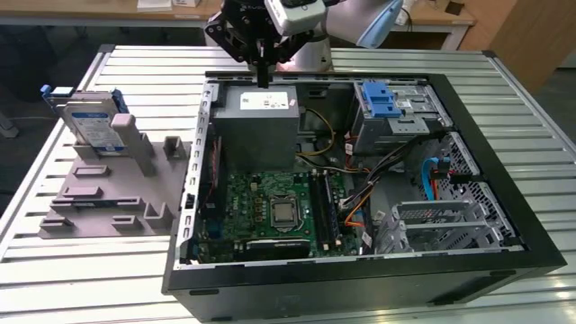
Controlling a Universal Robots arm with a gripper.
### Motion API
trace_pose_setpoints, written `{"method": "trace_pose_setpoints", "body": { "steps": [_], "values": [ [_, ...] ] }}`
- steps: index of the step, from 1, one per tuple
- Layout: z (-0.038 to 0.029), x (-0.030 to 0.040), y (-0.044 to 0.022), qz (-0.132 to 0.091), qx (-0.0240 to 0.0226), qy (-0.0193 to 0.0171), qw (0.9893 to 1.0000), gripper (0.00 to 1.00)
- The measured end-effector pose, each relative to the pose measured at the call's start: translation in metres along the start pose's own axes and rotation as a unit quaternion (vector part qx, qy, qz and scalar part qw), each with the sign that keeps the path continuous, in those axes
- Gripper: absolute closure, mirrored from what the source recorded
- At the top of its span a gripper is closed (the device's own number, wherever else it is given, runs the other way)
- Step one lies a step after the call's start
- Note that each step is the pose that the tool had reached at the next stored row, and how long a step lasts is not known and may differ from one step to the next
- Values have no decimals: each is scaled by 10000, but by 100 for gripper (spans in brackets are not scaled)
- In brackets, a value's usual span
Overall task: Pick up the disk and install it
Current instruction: 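Reach for the disk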
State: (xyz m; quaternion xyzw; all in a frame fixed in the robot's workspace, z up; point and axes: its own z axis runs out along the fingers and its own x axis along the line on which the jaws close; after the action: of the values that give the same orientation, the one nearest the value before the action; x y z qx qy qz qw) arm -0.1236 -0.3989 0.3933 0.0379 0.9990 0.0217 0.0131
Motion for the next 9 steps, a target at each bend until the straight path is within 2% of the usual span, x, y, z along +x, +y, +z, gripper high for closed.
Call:
{"method": "trace_pose_setpoints", "body": {
  "steps": [9],
  "values": [
    [0, 18, -1, 0, 0, 0, 10000, 89]
  ]
}}
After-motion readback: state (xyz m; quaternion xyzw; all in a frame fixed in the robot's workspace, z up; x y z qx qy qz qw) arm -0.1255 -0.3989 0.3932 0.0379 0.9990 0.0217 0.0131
